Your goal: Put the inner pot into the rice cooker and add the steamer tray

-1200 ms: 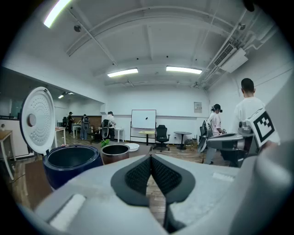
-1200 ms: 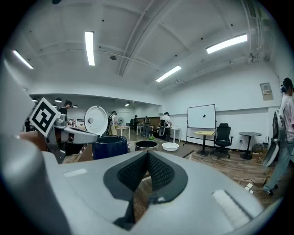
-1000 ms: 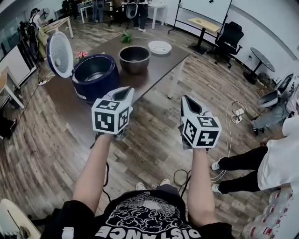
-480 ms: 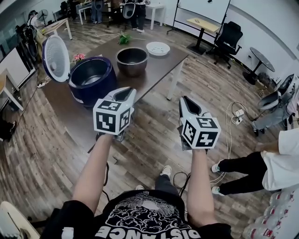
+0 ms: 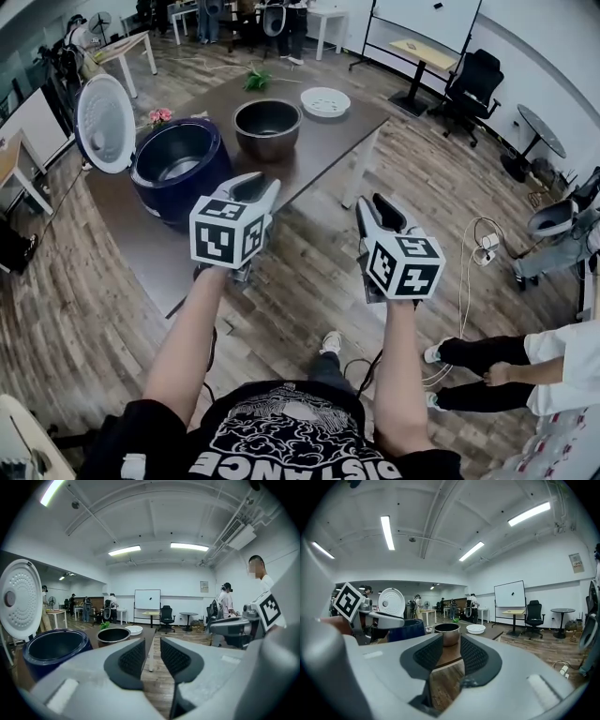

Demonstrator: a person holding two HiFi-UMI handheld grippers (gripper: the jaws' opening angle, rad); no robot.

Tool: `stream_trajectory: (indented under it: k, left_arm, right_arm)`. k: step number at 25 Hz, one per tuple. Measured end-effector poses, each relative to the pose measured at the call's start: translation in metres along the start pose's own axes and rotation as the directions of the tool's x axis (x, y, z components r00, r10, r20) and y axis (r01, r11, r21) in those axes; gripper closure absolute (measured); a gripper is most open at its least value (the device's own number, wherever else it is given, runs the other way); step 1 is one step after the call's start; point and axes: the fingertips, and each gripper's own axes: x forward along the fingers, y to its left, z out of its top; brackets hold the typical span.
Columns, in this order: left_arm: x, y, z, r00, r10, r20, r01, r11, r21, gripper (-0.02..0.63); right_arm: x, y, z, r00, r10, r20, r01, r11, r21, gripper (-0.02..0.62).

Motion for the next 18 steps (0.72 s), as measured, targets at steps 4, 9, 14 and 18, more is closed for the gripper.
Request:
stream_trajectory:
  k: [4,9,14,18]
  left_arm:
    - [0.028,0.007,0.01,0.999,0.033,-0.004,-0.033,0.999,-0.017,0.496]
    - [0.06,0.009,0.02,0.997,0.075,-0.009,-0.075,0.997,-0.035,0.454]
    - [0.089,0.011,0.027,0.994,0.112,-0.02,-0.113,0.992,-0.063,0.402]
    - [0.104,0.015,0.03,0.989,0.146,-0.026,-0.147,0.987,-0.071,0.356]
  right_arm:
    - [0.025,-0.023,0.006,0.999,0.029,-0.014,-0.029,1.0,0.01,0.47]
    - [0.053,-0.053,0.011,0.997,0.068,-0.031,-0.068,0.998,0.01,0.441]
    - [0.075,-0.082,0.017,0.994,0.099,-0.047,-0.099,0.995,0.014,0.398]
    - [0.09,-0.101,0.021,0.993,0.111,-0.045,-0.11,0.994,0.019,0.343]
